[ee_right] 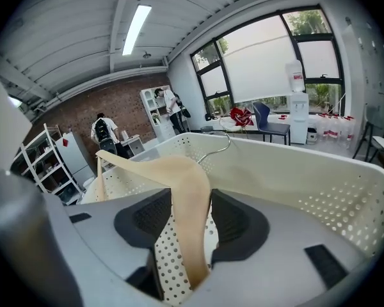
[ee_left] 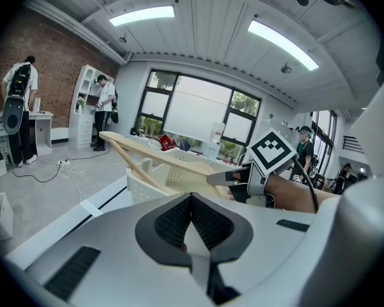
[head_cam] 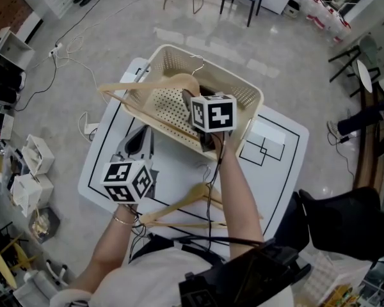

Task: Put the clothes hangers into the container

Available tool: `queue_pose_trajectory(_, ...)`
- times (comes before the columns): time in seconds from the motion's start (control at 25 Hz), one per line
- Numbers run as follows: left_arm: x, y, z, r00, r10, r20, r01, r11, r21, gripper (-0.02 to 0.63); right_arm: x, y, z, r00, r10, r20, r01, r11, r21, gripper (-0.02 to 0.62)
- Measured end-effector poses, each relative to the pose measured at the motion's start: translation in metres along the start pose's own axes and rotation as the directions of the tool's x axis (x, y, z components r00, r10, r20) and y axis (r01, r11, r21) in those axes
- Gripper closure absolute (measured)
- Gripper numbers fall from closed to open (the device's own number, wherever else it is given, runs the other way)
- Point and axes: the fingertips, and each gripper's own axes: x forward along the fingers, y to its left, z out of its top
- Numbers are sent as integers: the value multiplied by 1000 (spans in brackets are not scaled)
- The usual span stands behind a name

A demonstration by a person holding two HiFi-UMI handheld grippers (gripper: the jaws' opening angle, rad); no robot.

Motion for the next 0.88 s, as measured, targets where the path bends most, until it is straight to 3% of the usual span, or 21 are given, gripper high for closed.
queue_pose_trajectory(0.68, -8, -19, 5, 1000, -24, -13, 24, 1000, 15, 606, -37, -10, 15, 997, -51, 57, 50, 999, 17, 399)
queue_pose_trajectory(0.88, -20, -28, 10, 999, -52, 7, 51, 998, 37, 606, -67, -6, 28, 989, -79, 128, 74, 996, 41, 399)
